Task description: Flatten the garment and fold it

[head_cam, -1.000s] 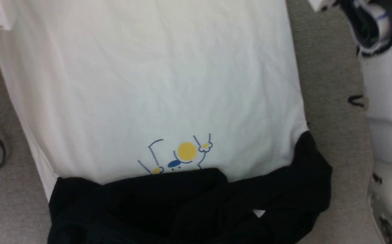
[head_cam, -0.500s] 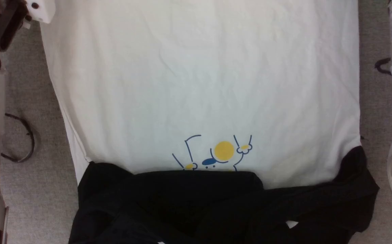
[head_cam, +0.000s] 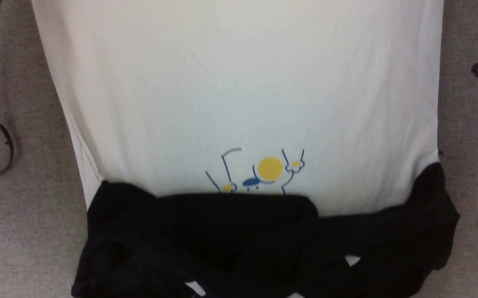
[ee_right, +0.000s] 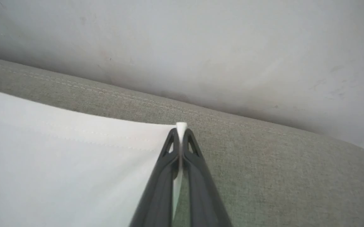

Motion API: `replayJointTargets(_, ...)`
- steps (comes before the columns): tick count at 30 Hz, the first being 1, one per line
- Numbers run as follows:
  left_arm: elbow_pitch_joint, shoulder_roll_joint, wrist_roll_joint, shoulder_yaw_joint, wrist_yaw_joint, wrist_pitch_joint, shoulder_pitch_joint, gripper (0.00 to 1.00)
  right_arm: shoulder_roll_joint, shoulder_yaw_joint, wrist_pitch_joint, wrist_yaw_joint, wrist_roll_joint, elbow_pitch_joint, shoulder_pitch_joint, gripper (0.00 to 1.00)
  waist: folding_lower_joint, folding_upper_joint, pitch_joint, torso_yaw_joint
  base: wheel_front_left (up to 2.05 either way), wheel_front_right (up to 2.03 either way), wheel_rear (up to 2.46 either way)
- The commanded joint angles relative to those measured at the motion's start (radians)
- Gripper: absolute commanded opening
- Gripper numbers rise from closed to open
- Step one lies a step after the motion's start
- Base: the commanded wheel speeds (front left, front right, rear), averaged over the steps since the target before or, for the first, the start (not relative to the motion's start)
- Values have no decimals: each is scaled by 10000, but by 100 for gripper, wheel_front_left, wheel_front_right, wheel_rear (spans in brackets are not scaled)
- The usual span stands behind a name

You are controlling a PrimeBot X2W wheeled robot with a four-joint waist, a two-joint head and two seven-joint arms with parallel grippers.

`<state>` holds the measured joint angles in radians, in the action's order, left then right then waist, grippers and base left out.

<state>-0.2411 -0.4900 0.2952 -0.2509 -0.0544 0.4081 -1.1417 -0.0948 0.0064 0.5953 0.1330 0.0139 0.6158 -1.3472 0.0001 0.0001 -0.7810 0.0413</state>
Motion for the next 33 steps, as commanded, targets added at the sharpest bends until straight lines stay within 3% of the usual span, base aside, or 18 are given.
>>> replayJointTargets(1,-113,-111,-202,48,170,-360,-310,0,-68,-110,-431,-23,-186,-98,-74,0,-1,-1,6,39,0,0,0)
replayJointTargets(9,-669,-232,-851,229,738,-2427,-993,0,84,-334,-2595,-23,-572,-24,-434,0,-1,-1,187,199,0,0,0)
replayJointTargets(17,-1039,-53,-335,297,435,-3742,-147,0,58,397,-4417,-23,272,-201,338,0,-1,-1,1195,141,0,0,0)
replayJointTargets(26,434,-63,339,471,567,-4579,3291,0,-1251,1988,-5153,-23,1939,-2537,3727,0,-1,-1,3257,-11,0,0,0)
replayJointTargets(33,2512,-88,764,539,1027,-4673,6768,0,-2135,1896,-4732,-23,2381,-4970,7012,0,-1,-1,4754,-72,0,0,0)
